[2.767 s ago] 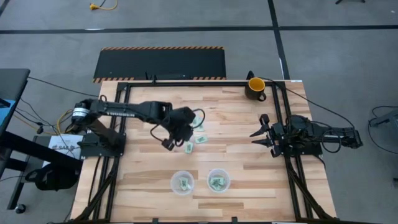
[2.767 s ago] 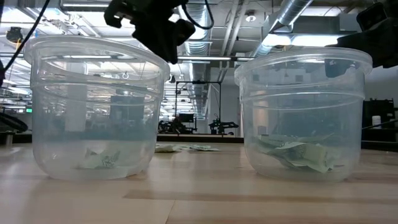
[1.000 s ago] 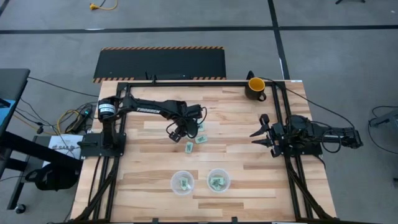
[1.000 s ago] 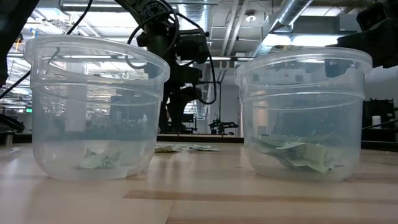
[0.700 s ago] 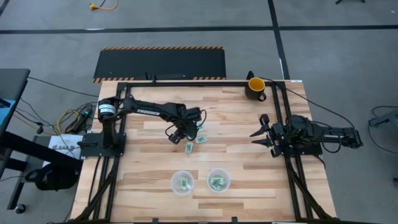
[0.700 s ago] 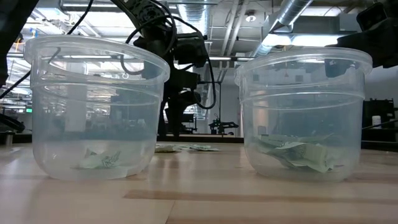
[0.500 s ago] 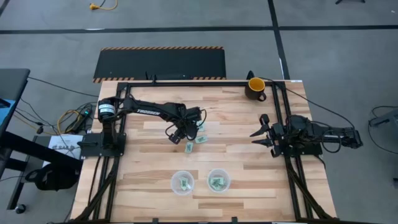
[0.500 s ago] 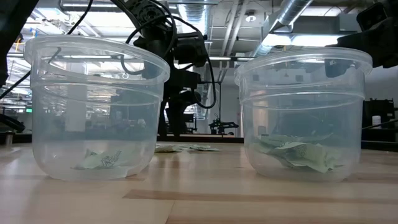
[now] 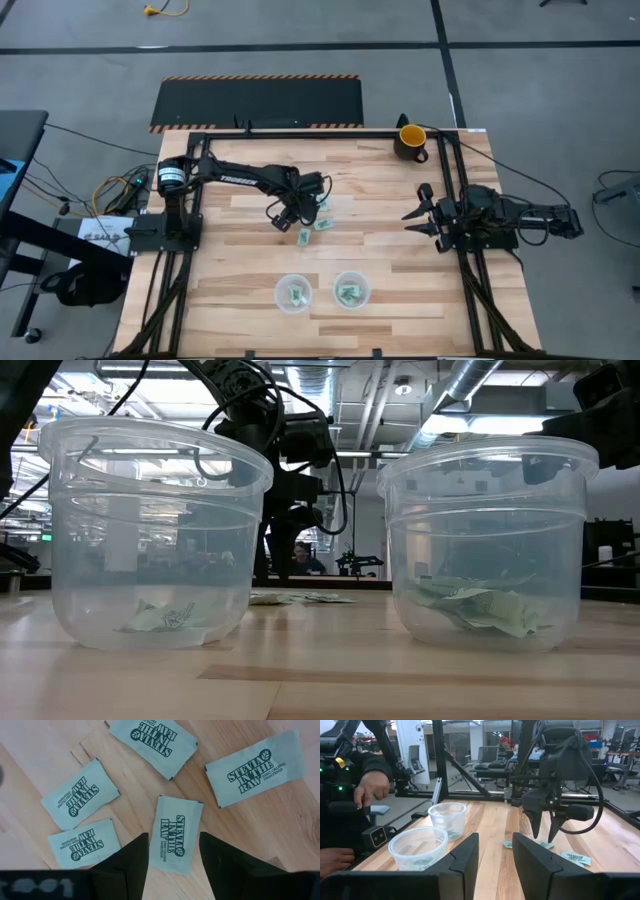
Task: Pick and place Stevia / Truvia into bins
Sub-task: Put the white stevia pack into the left transparent basket
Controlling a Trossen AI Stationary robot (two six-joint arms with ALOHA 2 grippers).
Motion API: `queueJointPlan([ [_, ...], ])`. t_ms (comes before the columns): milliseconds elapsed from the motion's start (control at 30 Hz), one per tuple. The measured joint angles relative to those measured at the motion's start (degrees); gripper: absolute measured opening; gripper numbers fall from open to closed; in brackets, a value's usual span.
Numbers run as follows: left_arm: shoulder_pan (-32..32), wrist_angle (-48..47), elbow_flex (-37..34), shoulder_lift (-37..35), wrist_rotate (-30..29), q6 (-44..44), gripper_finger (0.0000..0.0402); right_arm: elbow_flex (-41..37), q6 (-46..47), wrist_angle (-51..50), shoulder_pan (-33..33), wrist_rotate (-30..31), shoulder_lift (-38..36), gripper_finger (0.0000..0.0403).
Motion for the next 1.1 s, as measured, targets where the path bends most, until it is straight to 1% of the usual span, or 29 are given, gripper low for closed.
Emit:
queueJointPlan([
  [200, -0.7, 0.3, -0.1, 3.0, 0.0, -0.5, 0.0165, 0.0, 0.0, 0.0, 0.0, 0.0, 0.0, 0.0113],
  [300, -0.9, 0.8, 0.2, 3.7, 0.9, -0.6, 0.0165, 0.0, 0.0, 0.0, 0.0, 0.0, 0.0, 0.0113],
  [667, -0.9, 0.7, 0.1, 3.6, 1.4, -0.9, 0.0161, 0.0, 0.0, 0.0, 0.0, 0.0, 0.0, 0.0113],
  [833, -0.9, 0.4, 0.1, 3.6, 1.0, -0.9, 0.0130, 0.0, 0.0, 0.0, 0.0, 0.0, 0.0, 0.0113],
  [1100, -1.1, -0.3, 0.7, 3.8, 0.3, -0.5, 0.0048, 0.0, 0.0, 0.0, 0.0, 0.0, 0.0, 0.0113],
])
